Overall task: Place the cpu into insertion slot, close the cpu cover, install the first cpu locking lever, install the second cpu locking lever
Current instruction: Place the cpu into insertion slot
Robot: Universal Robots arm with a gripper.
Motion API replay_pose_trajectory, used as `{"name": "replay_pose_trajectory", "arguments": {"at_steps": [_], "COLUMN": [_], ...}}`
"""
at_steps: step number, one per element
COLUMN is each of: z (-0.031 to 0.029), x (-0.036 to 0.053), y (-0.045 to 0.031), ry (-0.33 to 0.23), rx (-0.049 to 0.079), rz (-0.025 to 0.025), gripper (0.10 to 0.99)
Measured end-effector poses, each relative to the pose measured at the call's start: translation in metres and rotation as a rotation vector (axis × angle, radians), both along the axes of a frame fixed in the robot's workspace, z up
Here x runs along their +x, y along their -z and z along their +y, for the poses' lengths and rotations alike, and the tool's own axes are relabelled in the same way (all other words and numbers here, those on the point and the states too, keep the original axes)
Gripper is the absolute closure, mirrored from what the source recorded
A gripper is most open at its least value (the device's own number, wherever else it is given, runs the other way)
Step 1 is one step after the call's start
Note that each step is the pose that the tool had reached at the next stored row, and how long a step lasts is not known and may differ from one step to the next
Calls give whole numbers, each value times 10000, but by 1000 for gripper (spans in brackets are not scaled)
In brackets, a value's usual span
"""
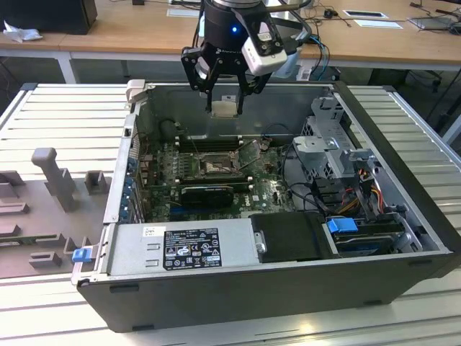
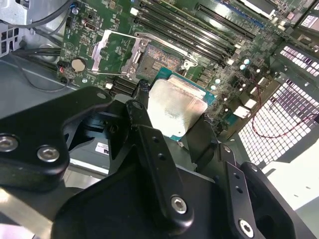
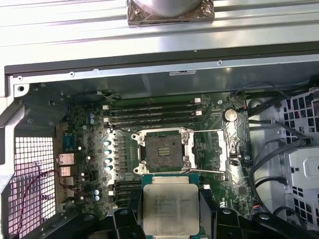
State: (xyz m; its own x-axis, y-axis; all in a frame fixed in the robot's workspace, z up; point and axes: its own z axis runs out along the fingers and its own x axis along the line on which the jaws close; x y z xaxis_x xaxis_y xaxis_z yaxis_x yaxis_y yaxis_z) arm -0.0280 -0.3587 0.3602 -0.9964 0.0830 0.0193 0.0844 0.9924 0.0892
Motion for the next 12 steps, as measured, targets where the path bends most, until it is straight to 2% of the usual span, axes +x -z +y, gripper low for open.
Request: {"name": "replay_pose_trajectory", "arguments": {"at_steps": [12], "z": [0], "x": [0], "y": [1], "ry": [336], "rx": [0], "rz": [0], "gripper": [541]}}
